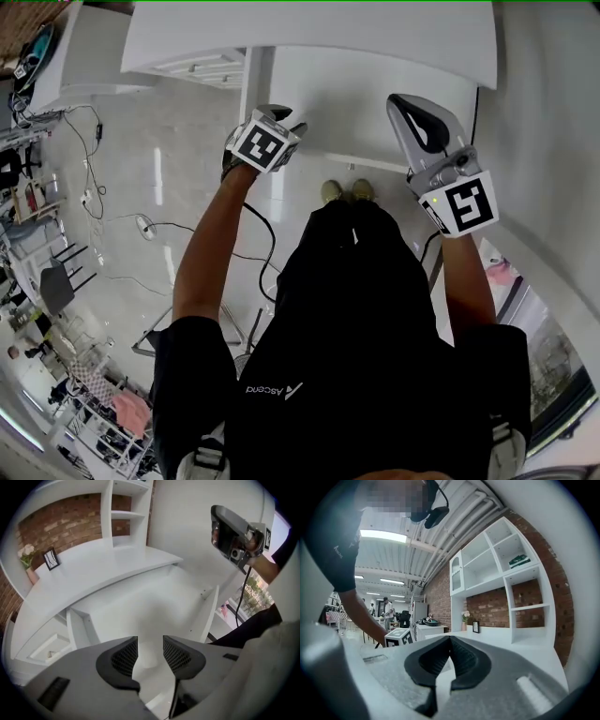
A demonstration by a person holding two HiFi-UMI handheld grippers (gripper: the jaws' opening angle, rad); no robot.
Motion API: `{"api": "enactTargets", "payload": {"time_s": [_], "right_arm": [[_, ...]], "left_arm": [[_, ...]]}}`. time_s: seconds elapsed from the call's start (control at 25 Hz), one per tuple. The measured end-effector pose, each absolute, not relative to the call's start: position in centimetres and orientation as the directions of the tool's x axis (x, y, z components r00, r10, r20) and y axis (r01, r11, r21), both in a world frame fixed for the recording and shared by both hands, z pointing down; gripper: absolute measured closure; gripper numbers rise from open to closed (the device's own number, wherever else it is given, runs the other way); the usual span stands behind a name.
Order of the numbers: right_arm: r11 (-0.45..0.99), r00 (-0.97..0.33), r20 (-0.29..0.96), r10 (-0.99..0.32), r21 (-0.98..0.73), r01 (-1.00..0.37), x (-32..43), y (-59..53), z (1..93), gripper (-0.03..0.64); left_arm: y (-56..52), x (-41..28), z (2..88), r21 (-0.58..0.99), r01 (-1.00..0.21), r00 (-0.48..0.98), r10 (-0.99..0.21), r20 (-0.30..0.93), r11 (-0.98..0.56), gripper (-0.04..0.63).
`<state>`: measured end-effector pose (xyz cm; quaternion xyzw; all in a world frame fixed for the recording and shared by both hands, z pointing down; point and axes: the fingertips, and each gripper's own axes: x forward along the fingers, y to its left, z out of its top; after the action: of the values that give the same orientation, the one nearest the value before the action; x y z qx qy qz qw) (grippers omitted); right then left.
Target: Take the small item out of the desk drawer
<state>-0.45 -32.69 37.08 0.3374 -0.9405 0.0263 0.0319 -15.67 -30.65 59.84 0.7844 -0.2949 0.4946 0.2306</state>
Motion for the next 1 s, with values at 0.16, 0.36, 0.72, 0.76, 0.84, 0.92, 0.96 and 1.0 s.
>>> {"api": "enactTargets", "payload": {"time_s": [0.16, 0.36, 0.72, 0.76, 0.84, 0.92, 0.96, 1.0], "right_arm": [[0.749, -0.748, 0.083, -0.659, -0.025, -0.663, 1.0, -34.5, 38.6, 0.617], [0.725, -0.726, 0.1, -0.68, -0.05, -0.687, 2.3, -36.2, 40.1, 0.617], [0.696, -0.698, 0.111, -0.708, -0.06, -0.715, 5.0, -37.5, 42.0, 0.617], [0.694, -0.696, 0.113, -0.709, -0.063, -0.718, 5.2, -37.6, 42.1, 0.617], [0.69, -0.692, 0.114, -0.713, -0.067, -0.721, 5.4, -37.7, 42.3, 0.617], [0.688, -0.691, 0.113, -0.714, -0.07, -0.723, 5.5, -37.9, 42.5, 0.617], [0.687, -0.69, 0.113, -0.714, -0.071, -0.723, 5.6, -37.9, 42.6, 0.617], [0.687, -0.69, 0.113, -0.715, -0.072, -0.723, 5.6, -38.0, 42.7, 0.617]], "left_arm": [[-30.9, -15.0, 63.4, 0.149, -0.667, 0.306, -0.086, 0.948, -0.73, 0.433], [-31.1, -15.1, 66.8, 0.203, -0.668, 0.239, 0.052, 0.97, -0.716, 0.43], [-29.9, -13.9, 70.6, 0.29, -0.678, 0.202, 0.208, 0.957, -0.675, 0.428], [-29.9, -13.8, 70.9, 0.293, -0.678, 0.2, 0.215, 0.956, -0.674, 0.429], [-29.8, -13.7, 71.1, 0.301, -0.676, 0.198, 0.227, 0.953, -0.673, 0.43], [-29.6, -13.6, 71.3, 0.309, -0.672, 0.197, 0.239, 0.951, -0.673, 0.428], [-29.6, -13.6, 71.4, 0.314, -0.671, 0.199, 0.245, 0.949, -0.672, 0.43], [-29.6, -13.6, 71.5, 0.32, -0.67, 0.202, 0.251, 0.947, -0.67, 0.428]]}}
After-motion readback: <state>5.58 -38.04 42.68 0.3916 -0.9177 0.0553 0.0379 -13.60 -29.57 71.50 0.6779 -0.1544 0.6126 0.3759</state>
